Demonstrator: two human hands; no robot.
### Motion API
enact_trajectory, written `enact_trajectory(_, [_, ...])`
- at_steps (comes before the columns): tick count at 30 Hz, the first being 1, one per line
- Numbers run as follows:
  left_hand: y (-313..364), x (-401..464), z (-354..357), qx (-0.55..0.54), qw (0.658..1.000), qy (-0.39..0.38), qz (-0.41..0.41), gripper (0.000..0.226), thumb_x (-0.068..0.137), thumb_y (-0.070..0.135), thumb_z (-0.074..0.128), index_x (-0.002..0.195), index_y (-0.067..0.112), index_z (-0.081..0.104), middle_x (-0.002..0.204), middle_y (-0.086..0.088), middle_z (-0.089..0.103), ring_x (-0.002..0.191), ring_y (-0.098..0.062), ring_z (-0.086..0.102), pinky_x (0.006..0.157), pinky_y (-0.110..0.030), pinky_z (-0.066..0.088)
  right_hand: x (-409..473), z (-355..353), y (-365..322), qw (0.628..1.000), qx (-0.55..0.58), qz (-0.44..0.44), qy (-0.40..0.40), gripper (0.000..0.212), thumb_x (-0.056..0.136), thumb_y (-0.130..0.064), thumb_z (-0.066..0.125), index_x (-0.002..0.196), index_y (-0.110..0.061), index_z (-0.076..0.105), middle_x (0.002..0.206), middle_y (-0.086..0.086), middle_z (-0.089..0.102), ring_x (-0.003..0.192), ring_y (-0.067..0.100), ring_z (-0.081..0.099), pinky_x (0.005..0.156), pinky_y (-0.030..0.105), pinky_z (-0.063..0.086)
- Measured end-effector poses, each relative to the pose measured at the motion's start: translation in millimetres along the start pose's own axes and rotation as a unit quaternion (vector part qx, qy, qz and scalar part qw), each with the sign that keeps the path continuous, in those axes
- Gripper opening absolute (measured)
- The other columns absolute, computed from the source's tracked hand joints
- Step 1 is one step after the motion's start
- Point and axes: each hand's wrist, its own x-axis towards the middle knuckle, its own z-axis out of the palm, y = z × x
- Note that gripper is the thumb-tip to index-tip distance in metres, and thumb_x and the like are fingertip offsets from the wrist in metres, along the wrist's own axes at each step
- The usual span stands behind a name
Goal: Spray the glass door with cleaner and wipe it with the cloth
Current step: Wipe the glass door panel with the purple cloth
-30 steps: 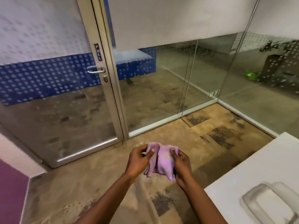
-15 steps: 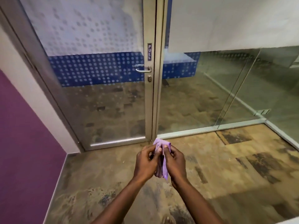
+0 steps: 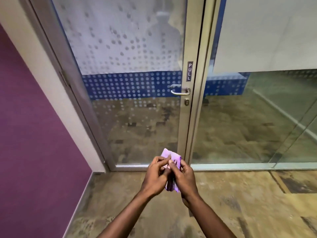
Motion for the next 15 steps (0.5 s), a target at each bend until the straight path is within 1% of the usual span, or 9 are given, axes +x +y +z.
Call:
enact_trajectory(2, [0.8, 21.9, -1.1, -0.001, 1.000, -0.006, -0.006, 0.042, 0.101, 0.000, 0.057, 0.142, 0.012, 0.063, 0.122, -0.004, 0.056, 0.076, 0.008, 0.061, 0.079, -0.008, 0.049, 28.4, 0.6, -3.1, 1.000, 0.012, 0.008, 0.002, 0.015, 0.100, -0.009, 0.065, 0.110, -0.013, 0.075, 0.099, 0.009, 0.082, 0.087, 0.017, 0.076, 0.077, 0.033, 0.060])
enact_trajectory(4, [-0.6, 42.8, -2.8, -0.015, 1.000, -0.015, -0.009, 0.044, 0.101, -0.001, 0.056, 0.142, 0.013, 0.064, 0.123, -0.001, 0.055, 0.075, 0.009, 0.060, 0.079, -0.008, 0.048, 57.8, -0.1, -6.3, 0.999, 0.046, 0.027, 0.005, 0.018, 0.103, -0.005, 0.059, 0.110, -0.010, 0.074, 0.100, 0.015, 0.079, 0.090, 0.024, 0.071, 0.085, 0.042, 0.057])
enact_trajectory(6, [-2.7, 60.7, -8.1, -0.046, 0.999, 0.000, -0.010, 0.043, 0.100, -0.006, 0.055, 0.131, 0.018, 0.072, 0.122, 0.002, 0.059, 0.088, 0.012, 0.063, 0.081, -0.008, 0.048, 85.5, -1.2, -11.3, 0.992, 0.105, 0.069, 0.001, 0.020, 0.104, -0.004, 0.054, 0.112, -0.003, 0.071, 0.104, 0.021, 0.077, 0.092, 0.030, 0.071, 0.089, 0.046, 0.057])
enact_trajectory(8, [-6.4, 75.2, -16.4, -0.083, 0.994, 0.070, -0.018, 0.046, 0.098, -0.009, 0.057, 0.117, 0.028, 0.076, 0.121, 0.003, 0.066, 0.105, 0.007, 0.065, 0.088, -0.013, 0.050, 106.0, 0.2, -18.2, 0.982, 0.157, 0.103, -0.010, 0.020, 0.104, -0.004, 0.052, 0.112, 0.000, 0.070, 0.100, 0.021, 0.079, 0.084, 0.028, 0.076, 0.080, 0.039, 0.062])
enact_trajectory(9, [-9.5, 82.5, -21.4, -0.093, 0.988, 0.117, -0.027, 0.045, 0.097, -0.007, 0.059, 0.115, 0.031, 0.076, 0.120, 0.005, 0.067, 0.109, 0.001, 0.066, 0.089, -0.017, 0.052, 114.8, 2.1, -21.1, 0.978, 0.174, 0.114, -0.019, 0.021, 0.104, -0.005, 0.052, 0.112, -0.001, 0.070, 0.101, 0.020, 0.079, 0.082, 0.027, 0.077, 0.079, 0.038, 0.063])
enact_trajectory(10, [-12.9, 89.7, -27.2, -0.091, 0.983, 0.157, -0.036, 0.042, 0.097, -0.004, 0.061, 0.117, 0.031, 0.074, 0.121, 0.006, 0.067, 0.110, -0.003, 0.066, 0.090, -0.020, 0.054, 122.7, 4.7, -23.6, 0.974, 0.188, 0.122, -0.028, 0.021, 0.104, -0.007, 0.052, 0.113, -0.002, 0.071, 0.105, 0.020, 0.079, 0.084, 0.027, 0.078, 0.083, 0.040, 0.061])
enact_trajectory(12, [-20.5, 103.7, -40.4, -0.083, 0.977, 0.189, -0.053, 0.037, 0.097, 0.006, 0.068, 0.126, 0.029, 0.070, 0.124, 0.011, 0.065, 0.111, -0.004, 0.063, 0.092, -0.021, 0.053, 136.5, 11.2, -29.1, 0.967, 0.211, 0.135, -0.050, 0.023, 0.104, -0.009, 0.052, 0.116, -0.002, 0.070, 0.111, 0.020, 0.079, 0.091, 0.028, 0.079, 0.089, 0.043, 0.060])
enact_trajectory(14, [-26.6, 121.3, -56.0, -0.126, 0.977, 0.156, -0.069, 0.036, 0.098, 0.011, 0.070, 0.132, 0.021, 0.068, 0.125, 0.010, 0.070, 0.112, -0.007, 0.066, 0.092, -0.016, 0.053, 151.5, 21.9, -32.9, 0.958, 0.230, 0.151, -0.079, 0.028, 0.105, -0.010, 0.050, 0.123, 0.002, 0.067, 0.120, 0.024, 0.075, 0.106, 0.033, 0.076, 0.100, 0.051, 0.058])
enact_trajectory(15, [-27.3, 129.5, -63.9, -0.151, 0.977, 0.132, -0.073, 0.033, 0.098, 0.011, 0.069, 0.131, 0.017, 0.070, 0.124, 0.007, 0.074, 0.111, -0.008, 0.069, 0.093, -0.015, 0.055, 158.4, 28.0, -32.9, 0.953, 0.236, 0.161, -0.096, 0.032, 0.104, -0.011, 0.051, 0.128, 0.005, 0.064, 0.126, 0.028, 0.071, 0.117, 0.038, 0.070, 0.108, 0.056, 0.052])
